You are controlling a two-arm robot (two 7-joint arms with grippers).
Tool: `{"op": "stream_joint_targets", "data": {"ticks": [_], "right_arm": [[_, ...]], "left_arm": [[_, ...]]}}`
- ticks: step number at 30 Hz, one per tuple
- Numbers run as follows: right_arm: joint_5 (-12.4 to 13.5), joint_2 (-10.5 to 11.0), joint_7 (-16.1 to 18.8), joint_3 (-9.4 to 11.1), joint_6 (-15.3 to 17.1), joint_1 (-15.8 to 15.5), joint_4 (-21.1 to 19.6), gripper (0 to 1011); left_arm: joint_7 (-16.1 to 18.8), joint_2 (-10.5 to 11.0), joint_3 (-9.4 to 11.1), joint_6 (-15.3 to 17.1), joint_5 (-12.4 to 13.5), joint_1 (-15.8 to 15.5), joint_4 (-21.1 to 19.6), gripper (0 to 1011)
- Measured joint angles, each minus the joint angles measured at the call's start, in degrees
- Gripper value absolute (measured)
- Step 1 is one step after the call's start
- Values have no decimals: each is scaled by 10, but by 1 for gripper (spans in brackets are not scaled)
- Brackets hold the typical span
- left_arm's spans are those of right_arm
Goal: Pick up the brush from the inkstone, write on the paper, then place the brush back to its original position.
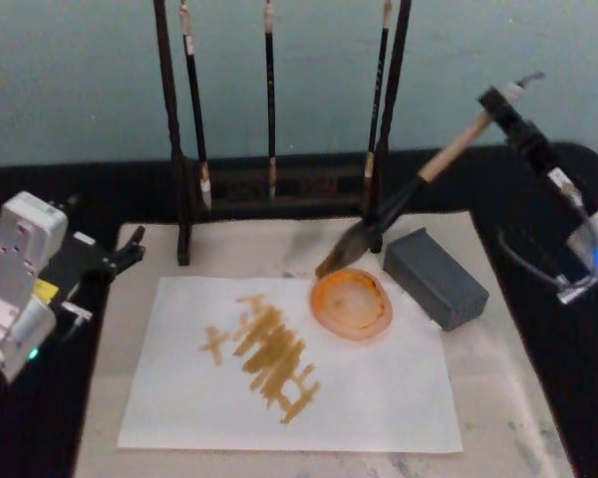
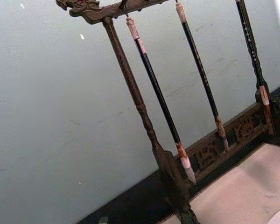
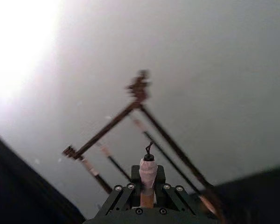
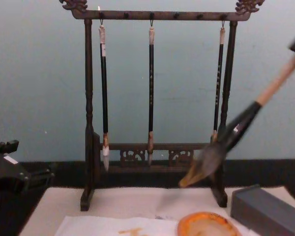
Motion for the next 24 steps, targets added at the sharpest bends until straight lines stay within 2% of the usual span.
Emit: {"op": "stream_joint_targets", "data": {"ticks": [4, 8, 13, 17, 24], "right_arm": [[65, -7, -27, 32, 31, -1, 32, 175], [97, -12, -46, 43, 45, 6, 65, 175], [114, -14, -57, 43, 48, 18, 105, 175], [121, -12, -60, 35, 48, 31, 140, 175], [128, -7, -59, 19, 49, 45, 171, 175]], "left_arm": [[0, 0, 0, 0, 0, 0, 0, 1010], [0, 0, 0, 0, 0, 0, 0, 1010], [0, 0, 0, 0, 0, 0, 0, 1010], [0, 0, 0, 0, 0, 0, 0, 1010], [0, 0, 0, 0, 0, 0, 0, 1010]]}}
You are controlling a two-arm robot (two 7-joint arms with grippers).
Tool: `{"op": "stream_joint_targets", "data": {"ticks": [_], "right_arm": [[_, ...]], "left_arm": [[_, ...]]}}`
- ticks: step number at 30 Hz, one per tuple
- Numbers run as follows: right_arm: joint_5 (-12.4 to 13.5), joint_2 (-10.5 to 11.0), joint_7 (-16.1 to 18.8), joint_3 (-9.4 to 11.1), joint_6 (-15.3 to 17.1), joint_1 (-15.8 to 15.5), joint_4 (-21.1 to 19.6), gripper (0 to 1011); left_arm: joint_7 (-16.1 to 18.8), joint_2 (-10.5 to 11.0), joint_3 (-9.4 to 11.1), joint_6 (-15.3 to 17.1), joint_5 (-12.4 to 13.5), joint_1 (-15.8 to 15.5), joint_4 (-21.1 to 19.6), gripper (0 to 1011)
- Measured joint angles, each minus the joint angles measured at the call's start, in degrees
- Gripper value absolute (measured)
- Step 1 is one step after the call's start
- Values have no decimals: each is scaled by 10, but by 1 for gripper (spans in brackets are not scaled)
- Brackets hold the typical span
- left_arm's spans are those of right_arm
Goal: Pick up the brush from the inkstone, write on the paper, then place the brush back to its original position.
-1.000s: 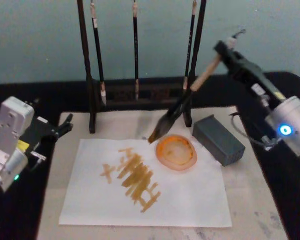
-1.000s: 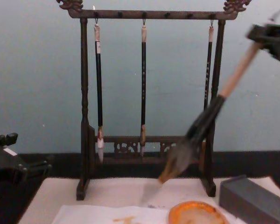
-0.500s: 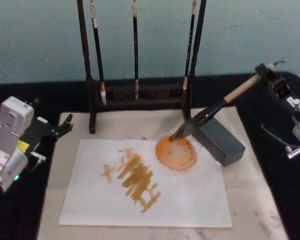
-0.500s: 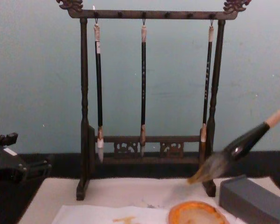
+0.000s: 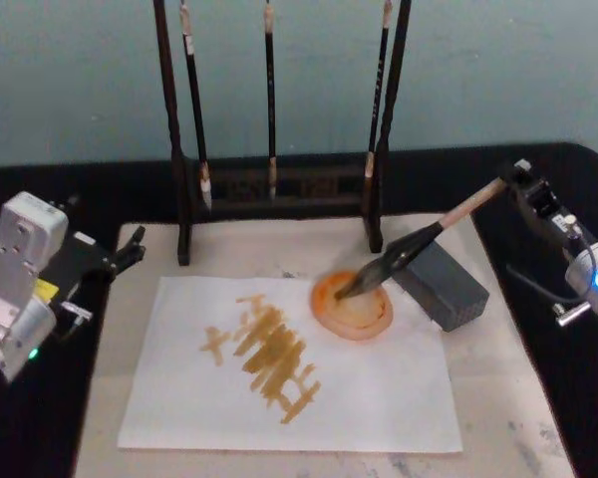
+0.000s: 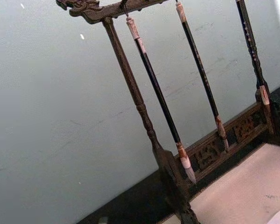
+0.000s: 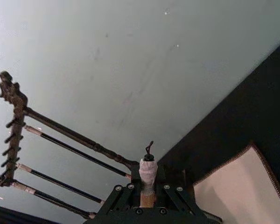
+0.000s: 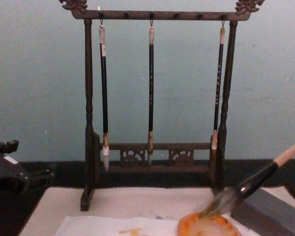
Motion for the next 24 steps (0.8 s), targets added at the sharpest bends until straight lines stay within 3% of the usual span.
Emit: {"op": "stream_joint_targets", "data": {"ticks": [24], "right_arm": [[10, 13, 5, -50, -19, 46, 83, 175]], "left_arm": [[0, 0, 0, 0, 0, 0, 0, 1010]]}}
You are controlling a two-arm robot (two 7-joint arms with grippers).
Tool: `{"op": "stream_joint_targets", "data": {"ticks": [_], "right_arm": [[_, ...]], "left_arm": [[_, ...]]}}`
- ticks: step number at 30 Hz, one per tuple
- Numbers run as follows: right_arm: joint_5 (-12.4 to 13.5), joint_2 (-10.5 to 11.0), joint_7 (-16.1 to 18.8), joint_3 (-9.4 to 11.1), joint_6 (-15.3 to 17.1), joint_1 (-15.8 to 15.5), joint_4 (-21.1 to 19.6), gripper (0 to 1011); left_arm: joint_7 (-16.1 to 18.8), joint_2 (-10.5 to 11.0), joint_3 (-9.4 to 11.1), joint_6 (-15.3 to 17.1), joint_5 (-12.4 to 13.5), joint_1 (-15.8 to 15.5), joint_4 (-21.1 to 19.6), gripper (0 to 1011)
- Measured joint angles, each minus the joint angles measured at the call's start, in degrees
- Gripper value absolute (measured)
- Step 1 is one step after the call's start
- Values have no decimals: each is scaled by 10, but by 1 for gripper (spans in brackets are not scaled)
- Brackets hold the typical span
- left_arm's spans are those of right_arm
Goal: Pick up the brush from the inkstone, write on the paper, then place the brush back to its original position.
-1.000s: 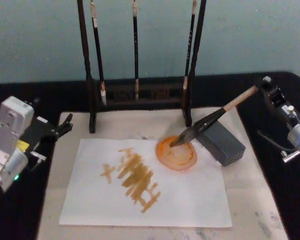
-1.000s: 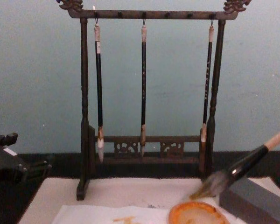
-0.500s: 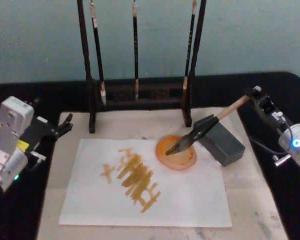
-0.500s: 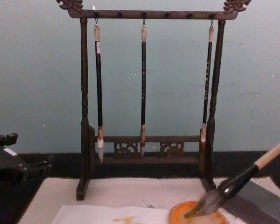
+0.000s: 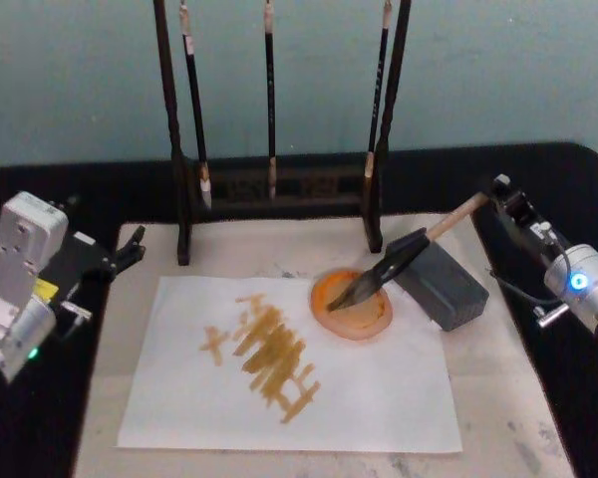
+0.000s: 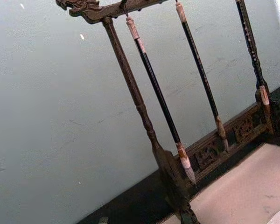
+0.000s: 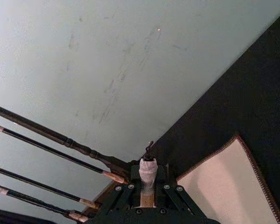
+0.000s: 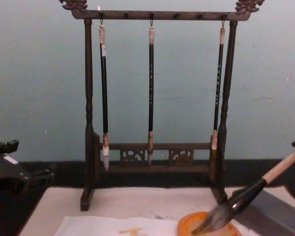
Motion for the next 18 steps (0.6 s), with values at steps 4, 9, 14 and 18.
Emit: {"op": "stream_joint_targets", "data": {"ticks": [4, 9, 14, 18], "right_arm": [[5, 2, 3, -8, 2, 8, 10, 175], [11, 7, 3, -16, 6, 17, 20, 175], [18, 13, 2, -25, 11, 19, 23, 175], [23, 17, -2, -29, 12, 19, 24, 175]], "left_arm": [[0, 0, 0, 0, 0, 0, 0, 1010], [0, 0, 0, 0, 0, 0, 0, 1010], [0, 0, 0, 0, 0, 0, 0, 1010], [0, 0, 0, 0, 0, 0, 0, 1010]]}}
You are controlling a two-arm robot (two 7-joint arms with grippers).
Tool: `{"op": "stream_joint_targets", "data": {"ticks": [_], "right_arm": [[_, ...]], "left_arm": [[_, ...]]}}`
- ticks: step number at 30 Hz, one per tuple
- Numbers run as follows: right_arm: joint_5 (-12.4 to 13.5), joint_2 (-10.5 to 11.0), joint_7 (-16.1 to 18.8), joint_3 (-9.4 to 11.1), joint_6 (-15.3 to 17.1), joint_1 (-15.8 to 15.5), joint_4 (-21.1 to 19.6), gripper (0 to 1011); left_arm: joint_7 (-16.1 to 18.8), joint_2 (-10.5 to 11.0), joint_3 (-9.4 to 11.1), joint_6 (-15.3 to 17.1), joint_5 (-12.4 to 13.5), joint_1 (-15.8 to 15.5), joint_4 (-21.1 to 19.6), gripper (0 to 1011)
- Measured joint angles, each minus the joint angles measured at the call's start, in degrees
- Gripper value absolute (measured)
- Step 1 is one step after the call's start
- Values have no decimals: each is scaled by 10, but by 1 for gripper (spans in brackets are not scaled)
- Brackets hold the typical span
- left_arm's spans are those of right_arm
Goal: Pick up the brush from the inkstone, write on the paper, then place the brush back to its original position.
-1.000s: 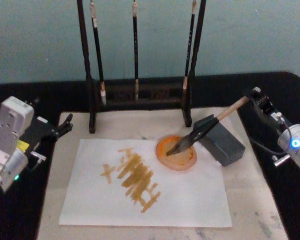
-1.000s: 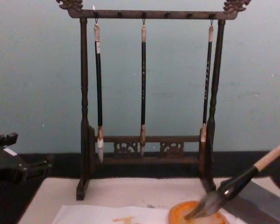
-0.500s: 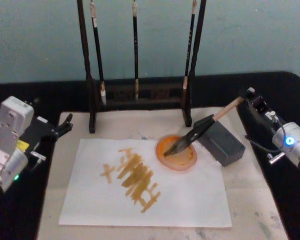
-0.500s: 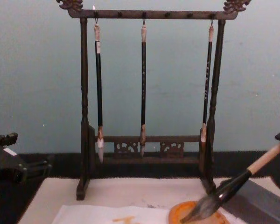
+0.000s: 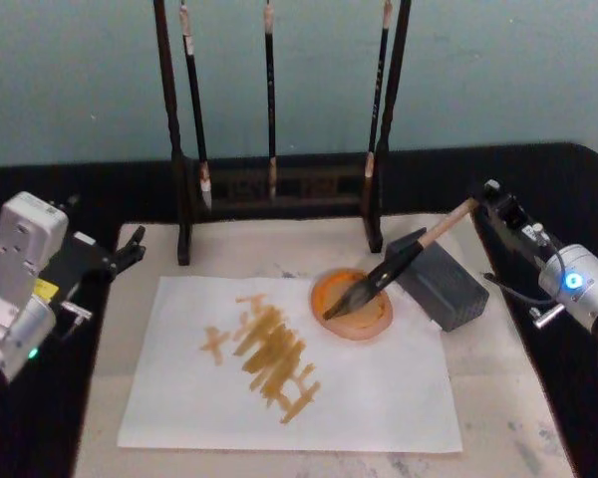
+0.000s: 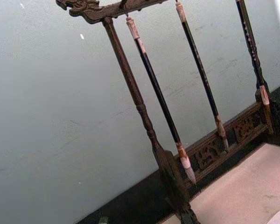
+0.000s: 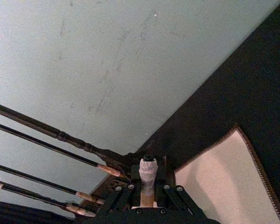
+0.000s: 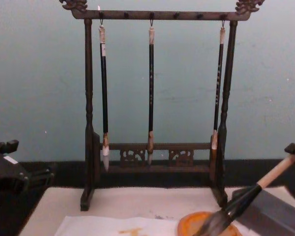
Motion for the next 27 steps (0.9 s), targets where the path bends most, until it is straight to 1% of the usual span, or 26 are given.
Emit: {"op": "stream_joint_targets", "data": {"ticks": [10, 22, 25, 26, 27], "right_arm": [[12, 8, -2, -10, -3, 1, 4, 175], [12, 7, -2, -8, -3, 0, 3, 175], [12, 7, -2, -8, -4, 0, 3, 220], [12, 7, -3, -8, -4, 0, 3, 285], [12, 7, -3, -8, -4, 0, 3, 302]], "left_arm": [[0, 0, 0, 0, 0, 0, 0, 1010], [0, 0, 0, 0, 0, 0, 0, 1010], [0, 0, 0, 0, 0, 0, 0, 1010], [0, 0, 0, 0, 0, 0, 0, 1010], [0, 0, 0, 0, 0, 0, 0, 1010]]}}
